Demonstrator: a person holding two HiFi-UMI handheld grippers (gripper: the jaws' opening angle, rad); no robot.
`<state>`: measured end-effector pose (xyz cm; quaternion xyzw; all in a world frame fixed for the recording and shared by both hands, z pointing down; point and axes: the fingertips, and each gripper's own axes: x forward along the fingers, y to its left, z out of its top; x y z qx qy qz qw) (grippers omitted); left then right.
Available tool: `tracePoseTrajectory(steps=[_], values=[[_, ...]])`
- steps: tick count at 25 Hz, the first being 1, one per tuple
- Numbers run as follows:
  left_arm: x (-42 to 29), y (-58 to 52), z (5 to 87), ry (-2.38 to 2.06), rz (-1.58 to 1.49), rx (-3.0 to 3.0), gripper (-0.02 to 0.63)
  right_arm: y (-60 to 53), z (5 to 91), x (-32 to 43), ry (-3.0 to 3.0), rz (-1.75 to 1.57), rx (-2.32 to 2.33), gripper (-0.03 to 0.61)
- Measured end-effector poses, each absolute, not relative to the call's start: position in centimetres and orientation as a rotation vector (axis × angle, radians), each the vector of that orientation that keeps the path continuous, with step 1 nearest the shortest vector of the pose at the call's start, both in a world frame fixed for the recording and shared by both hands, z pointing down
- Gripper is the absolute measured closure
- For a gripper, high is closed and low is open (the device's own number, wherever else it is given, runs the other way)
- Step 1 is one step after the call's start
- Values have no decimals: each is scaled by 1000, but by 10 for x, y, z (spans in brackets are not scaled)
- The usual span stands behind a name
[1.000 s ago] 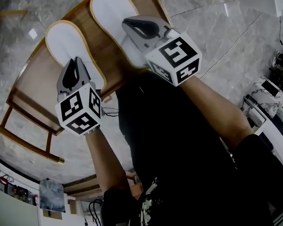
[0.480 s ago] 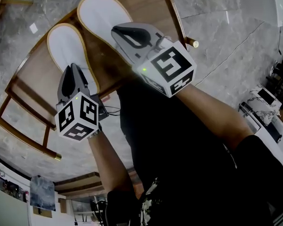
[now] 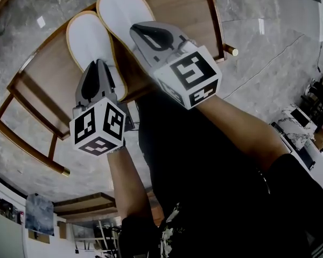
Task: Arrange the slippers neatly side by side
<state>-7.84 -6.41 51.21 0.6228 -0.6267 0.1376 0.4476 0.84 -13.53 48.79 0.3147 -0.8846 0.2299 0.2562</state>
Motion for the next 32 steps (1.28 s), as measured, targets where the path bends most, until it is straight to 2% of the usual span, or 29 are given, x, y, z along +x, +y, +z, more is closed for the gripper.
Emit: tracePoseTrajectory(steps=[8, 15, 21, 26, 32], values=[[-59, -71, 512, -1477, 330, 1592, 577, -131, 498, -12, -2389, 677, 798, 571], [-82, -63, 511, -1516, 372, 1592, 577, -128, 490, -30, -2427, 690, 756, 571], [-86, -61, 514, -1515, 383, 1596, 577, -140, 476, -6, -2415, 677, 886, 572], [-81, -61, 516, -1513, 368, 1586, 577, -134, 485, 26, -2316, 836, 1051, 572], [-81, -58, 515, -1516, 364, 1596, 577, -118, 495, 20, -2302, 909, 1033, 572]])
